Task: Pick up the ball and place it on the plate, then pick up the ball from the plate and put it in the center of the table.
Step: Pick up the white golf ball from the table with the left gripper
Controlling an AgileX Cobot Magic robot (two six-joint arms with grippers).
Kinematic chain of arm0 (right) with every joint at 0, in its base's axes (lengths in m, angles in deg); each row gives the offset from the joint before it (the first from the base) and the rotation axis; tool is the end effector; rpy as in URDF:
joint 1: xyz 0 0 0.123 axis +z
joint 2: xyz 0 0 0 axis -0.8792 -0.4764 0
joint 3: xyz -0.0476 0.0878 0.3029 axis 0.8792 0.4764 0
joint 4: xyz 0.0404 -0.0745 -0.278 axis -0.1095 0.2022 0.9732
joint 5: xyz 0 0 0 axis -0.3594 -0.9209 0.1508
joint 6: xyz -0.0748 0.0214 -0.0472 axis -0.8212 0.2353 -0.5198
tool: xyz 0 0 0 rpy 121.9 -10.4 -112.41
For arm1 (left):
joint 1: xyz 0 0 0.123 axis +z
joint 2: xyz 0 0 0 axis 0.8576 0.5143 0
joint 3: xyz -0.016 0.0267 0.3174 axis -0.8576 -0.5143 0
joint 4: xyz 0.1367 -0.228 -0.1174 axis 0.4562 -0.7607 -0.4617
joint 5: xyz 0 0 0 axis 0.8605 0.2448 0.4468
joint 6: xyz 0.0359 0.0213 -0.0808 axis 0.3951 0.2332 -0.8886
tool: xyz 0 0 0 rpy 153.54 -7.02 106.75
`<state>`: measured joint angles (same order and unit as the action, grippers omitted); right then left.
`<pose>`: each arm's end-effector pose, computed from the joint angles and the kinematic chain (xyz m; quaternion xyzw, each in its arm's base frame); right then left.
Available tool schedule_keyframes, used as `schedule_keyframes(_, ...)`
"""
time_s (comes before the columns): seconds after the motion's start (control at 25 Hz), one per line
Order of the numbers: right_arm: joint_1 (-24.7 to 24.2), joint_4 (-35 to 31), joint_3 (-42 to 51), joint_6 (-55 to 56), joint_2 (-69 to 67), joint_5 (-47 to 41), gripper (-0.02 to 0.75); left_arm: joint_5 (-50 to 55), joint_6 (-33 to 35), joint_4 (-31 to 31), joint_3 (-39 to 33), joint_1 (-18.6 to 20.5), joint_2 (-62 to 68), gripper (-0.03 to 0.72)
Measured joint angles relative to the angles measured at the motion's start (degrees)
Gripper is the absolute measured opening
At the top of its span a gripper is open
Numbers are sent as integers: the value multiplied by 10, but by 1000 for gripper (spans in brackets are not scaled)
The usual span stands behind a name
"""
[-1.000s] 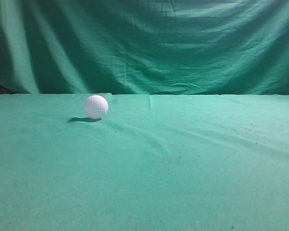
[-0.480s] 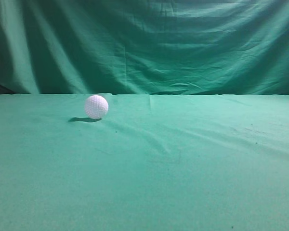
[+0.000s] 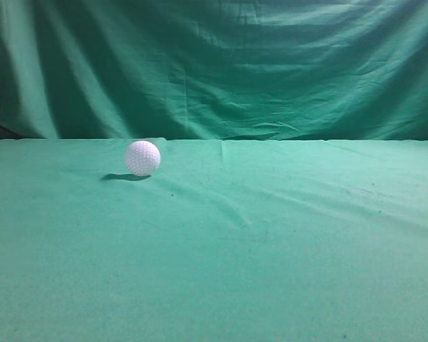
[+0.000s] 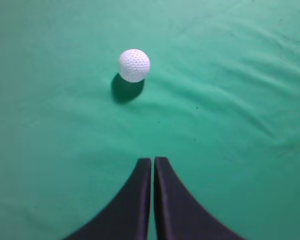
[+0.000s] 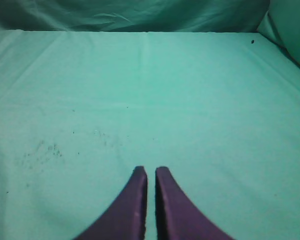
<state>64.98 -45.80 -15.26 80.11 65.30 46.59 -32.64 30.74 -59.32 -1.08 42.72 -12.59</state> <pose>0.0575 0.0062 0.1688 -0.0573 0.8062 0.0128 0.5887 0.2290 -0.0922 0.3013 0.2433 0.8859 -0.1501 0.3652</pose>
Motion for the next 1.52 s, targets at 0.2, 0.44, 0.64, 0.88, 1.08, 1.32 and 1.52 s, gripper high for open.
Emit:
schedule_keyframes(0.2,0,0,0,0,0,0,53,-3,-43,86,76,-70,125,0)
schedule_keyframes(0.44,0,0,0,0,0,0,53,-3,-156,196,173,-102,260,0)
schedule_keyframes(0.64,0,0,0,0,0,0,53,-3,-164,194,241,-102,338,47)
schedule_keyframes(0.88,0,0,0,0,0,0,53,-2,-166,164,284,-102,389,487)
schedule_keyframes(1.08,0,0,0,0,0,0,53,-1,-175,163,306,-103,426,644)
schedule_keyframes(1.32,0,0,0,0,0,0,53,5,-179,165,347,-103,486,583)
schedule_keyframes(1.52,0,0,0,0,0,0,53,16,-179,170,368,-103,509,583)
